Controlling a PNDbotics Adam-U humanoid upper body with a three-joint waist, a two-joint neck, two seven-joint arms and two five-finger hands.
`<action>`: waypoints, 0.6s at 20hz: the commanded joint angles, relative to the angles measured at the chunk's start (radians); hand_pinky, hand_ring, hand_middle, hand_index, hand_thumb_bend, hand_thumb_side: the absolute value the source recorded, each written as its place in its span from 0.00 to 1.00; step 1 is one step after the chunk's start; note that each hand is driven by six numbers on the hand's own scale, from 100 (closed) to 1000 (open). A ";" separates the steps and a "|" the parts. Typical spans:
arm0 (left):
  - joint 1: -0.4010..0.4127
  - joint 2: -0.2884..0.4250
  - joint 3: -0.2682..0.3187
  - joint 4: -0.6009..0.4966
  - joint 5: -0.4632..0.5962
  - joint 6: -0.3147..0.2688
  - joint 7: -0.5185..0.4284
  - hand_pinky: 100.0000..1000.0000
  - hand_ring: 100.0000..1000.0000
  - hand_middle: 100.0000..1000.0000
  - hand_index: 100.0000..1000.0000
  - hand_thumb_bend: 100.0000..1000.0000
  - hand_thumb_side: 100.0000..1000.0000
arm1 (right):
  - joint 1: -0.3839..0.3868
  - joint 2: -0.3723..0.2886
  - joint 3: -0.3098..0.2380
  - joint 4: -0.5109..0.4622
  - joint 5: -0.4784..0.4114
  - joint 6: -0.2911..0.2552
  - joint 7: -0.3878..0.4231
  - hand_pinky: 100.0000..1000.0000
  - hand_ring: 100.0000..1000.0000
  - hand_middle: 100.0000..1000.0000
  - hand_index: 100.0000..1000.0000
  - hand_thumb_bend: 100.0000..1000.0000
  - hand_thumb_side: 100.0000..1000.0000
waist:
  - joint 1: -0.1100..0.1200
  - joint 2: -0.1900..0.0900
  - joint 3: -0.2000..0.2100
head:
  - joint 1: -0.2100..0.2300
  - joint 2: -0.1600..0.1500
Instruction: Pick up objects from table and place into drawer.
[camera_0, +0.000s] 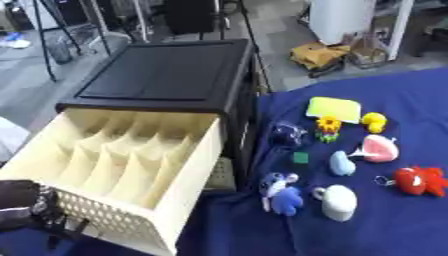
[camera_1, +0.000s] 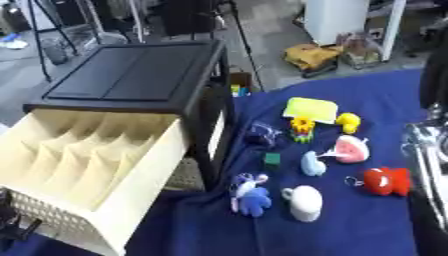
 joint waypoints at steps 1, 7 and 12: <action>0.012 0.012 -0.005 0.000 -0.001 0.004 -0.015 0.00 0.07 0.17 1.00 0.40 0.59 | -0.020 -0.019 -0.007 -0.015 0.001 0.000 -0.005 0.70 0.79 0.63 0.67 0.04 1.00 | -0.009 -0.005 0.003 | -0.004 -0.007; 0.009 0.010 0.003 0.000 -0.018 0.007 0.032 0.00 0.08 0.16 1.00 0.33 0.58 | -0.020 -0.019 -0.007 -0.015 0.000 0.001 -0.007 0.70 0.79 0.63 0.66 0.04 1.00 | -0.010 -0.004 0.003 | -0.005 -0.008; 0.007 0.012 -0.001 0.000 -0.012 0.008 0.052 0.00 0.07 0.16 1.00 0.30 0.59 | -0.021 -0.018 -0.007 -0.015 -0.001 0.000 -0.009 0.70 0.79 0.63 0.66 0.04 1.00 | -0.011 -0.005 0.001 | -0.003 -0.012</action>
